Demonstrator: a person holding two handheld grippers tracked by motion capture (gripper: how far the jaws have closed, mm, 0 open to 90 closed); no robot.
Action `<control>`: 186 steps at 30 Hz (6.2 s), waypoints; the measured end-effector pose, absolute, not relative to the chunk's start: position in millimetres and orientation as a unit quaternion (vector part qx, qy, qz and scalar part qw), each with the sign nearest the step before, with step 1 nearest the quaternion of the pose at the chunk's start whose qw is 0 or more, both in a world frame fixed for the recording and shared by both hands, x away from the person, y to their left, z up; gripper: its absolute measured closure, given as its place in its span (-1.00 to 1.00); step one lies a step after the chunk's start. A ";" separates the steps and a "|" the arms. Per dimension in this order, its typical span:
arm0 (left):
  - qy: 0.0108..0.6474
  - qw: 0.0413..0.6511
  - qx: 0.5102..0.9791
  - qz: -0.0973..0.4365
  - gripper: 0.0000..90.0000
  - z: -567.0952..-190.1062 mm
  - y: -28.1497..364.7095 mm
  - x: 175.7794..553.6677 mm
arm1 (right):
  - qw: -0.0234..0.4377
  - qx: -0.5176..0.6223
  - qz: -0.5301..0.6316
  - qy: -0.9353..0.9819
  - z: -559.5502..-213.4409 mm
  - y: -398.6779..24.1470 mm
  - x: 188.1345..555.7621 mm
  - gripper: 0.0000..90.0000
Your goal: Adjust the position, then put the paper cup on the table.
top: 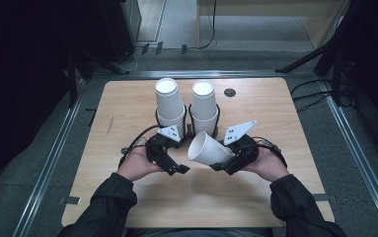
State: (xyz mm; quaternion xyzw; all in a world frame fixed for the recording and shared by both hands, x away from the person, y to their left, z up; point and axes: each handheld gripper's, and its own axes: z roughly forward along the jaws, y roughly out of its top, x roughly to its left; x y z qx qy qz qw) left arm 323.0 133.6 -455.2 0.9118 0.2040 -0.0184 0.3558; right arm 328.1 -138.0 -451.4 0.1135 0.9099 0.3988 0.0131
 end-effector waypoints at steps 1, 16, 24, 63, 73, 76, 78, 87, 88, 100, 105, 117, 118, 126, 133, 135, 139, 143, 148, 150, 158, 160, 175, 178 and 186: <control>0.204 0.363 0.909 -0.018 -0.93 -454.2 134.6 323.1 | 0.011 0.116 0.402 0.908 -450.2 -139.7 328.2 -0.53; 0.211 0.459 0.863 -0.034 -0.96 -436.9 129.9 317.1 | 0.012 0.103 0.470 0.877 -437.1 -137.6 322.6 -0.53; 0.209 0.476 0.853 -0.037 -0.96 -435.9 121.2 313.9 | 0.003 0.094 0.469 0.878 -443.4 -121.8 319.8 -0.53; 0.212 0.429 0.878 -0.022 -0.64 -426.8 143.8 320.1 | -0.012 0.125 0.460 0.879 -443.1 -138.9 324.7 -0.65; 0.195 0.350 0.916 0.005 -0.64 -434.2 142.3 320.0 | -0.018 0.117 0.451 0.885 -447.0 -134.7 322.0 -0.65; 0.181 0.330 0.926 0.004 -0.64 -438.1 137.5 319.0 | -0.023 0.115 0.443 0.889 -451.0 -132.2 322.1 -0.65; 0.172 0.328 0.929 0.003 -0.64 -437.9 134.6 318.0 | -0.025 0.111 0.434 0.894 -454.5 -128.5 321.3 -0.65; 0.133 0.330 0.934 0.002 -0.65 -429.4 119.3 307.8 | -0.036 0.093 0.402 0.910 -467.5 -112.5 318.7 -0.65; 0.130 0.332 0.934 0.002 -0.65 -428.6 117.7 306.7 | -0.035 0.091 0.401 0.911 -467.9 -111.5 318.7 -0.65; 0.096 0.326 0.940 0.013 -0.66 -428.1 104.4 299.6 | -0.050 0.066 0.401 0.912 -472.2 -92.7 312.9 -0.61; 0.096 0.327 0.940 0.012 -0.67 -428.6 104.8 299.3 | -0.047 0.058 0.400 0.914 -471.9 -91.6 311.0 -0.51; 0.101 0.344 0.933 0.020 -0.98 -424.0 107.7 297.7 | -0.020 0.053 0.397 0.916 -463.2 -93.9 308.4 -0.50; 0.103 0.348 0.931 0.022 -0.98 -422.9 109.1 298.1 | -0.019 0.055 0.399 0.915 -462.5 -95.2 308.9 -0.50; 0.128 0.381 0.916 0.021 -1.00 -421.3 121.6 301.9 | -0.009 0.076 0.423 0.903 -453.1 -113.2 314.2 -0.51; 0.141 0.422 0.895 0.011 -1.00 -421.9 128.7 303.2 | 0.001 0.090 0.444 0.891 -446.1 -126.2 317.1 -0.51; 0.146 0.440 0.886 0.011 -1.00 -423.2 130.2 303.6 | 0.003 0.091 0.450 0.889 -444.8 -128.7 317.2 -0.51; 0.154 0.473 0.867 0.001 -1.00 -425.9 129.5 304.2 | 0.001 0.093 0.456 0.885 -443.9 -130.2 316.9 -0.51; 0.154 0.493 0.856 -0.001 -1.00 -425.5 124.5 303.7 | -0.006 0.089 0.459 0.884 -445.6 -127.3 315.8 -0.51; 0.151 0.512 0.845 -0.011 -1.00 -424.2 120.8 303.3 | -0.016 0.083 0.463 0.882 -448.2 -122.4 314.8 -0.51; 0.151 0.518 0.842 -0.013 -1.00 -424.3 118.8 302.5 | -0.020 0.081 0.462 0.883 -449.3 -119.3 313.9 -0.51; 0.143 0.546 0.825 0.016 -0.71 -422.7 117.7 295.0 | -0.035 0.073 0.481 0.873 -451.5 -111.2 312.9 -0.49; 0.149 0.546 0.824 0.010 -0.65 -422.2 118.4 295.7 | -0.034 0.074 0.481 0.873 -450.9 -112.5 312.7 -0.48; 0.174 0.518 0.837 0.019 -0.56 -423.3 128.6 302.4 | -0.040 0.095 0.451 0.887 -452.0 -119.4 314.7 -0.68; 0.178 0.513 0.839 0.022 -0.56 -423.0 133.1 304.3 | -0.038 0.105 0.446 0.888 -452.1 -121.6 315.1 -0.68; 0.196 0.482 0.853 0.030 -0.58 -427.4 139.4 308.1 | -0.010 0.123 0.441 0.889 -451.3 -127.5 312.5 -0.68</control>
